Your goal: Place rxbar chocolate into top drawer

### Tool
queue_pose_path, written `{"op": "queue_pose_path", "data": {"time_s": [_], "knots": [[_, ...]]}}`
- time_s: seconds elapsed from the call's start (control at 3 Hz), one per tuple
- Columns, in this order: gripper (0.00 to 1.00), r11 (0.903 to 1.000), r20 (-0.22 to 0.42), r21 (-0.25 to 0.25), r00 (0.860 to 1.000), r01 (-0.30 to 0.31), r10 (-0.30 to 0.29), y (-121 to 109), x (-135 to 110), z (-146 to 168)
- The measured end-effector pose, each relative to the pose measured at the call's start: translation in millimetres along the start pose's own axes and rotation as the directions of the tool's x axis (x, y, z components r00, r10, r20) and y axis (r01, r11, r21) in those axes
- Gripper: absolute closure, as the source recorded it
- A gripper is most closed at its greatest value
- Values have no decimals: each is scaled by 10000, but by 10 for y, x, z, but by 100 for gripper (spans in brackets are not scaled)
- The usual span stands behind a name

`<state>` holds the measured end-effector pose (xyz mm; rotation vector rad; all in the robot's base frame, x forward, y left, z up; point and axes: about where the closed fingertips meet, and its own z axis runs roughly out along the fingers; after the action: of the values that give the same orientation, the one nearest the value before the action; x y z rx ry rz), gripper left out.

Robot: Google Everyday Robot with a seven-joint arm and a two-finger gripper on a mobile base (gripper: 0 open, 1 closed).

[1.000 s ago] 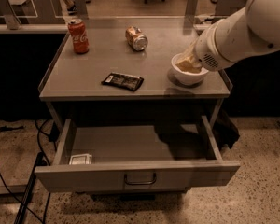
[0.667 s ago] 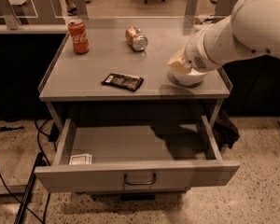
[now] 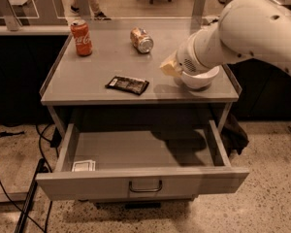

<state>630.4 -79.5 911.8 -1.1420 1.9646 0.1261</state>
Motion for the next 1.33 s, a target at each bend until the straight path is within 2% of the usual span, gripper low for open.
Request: {"op": "queue_pose_path", "data": {"time_s": [0.33,0.67,1.0,1.33], "knots": [[100,9970,191,-502,9980,-594,604,76,-126,149],[100,9897,284,-908,9931,-1105,1135,147,-213,282],[83,9823,361,-1186,9880,-1451,1503,191,-250,429],[74,9784,412,-1321,9854,-1587,1654,203,-259,584]]}}
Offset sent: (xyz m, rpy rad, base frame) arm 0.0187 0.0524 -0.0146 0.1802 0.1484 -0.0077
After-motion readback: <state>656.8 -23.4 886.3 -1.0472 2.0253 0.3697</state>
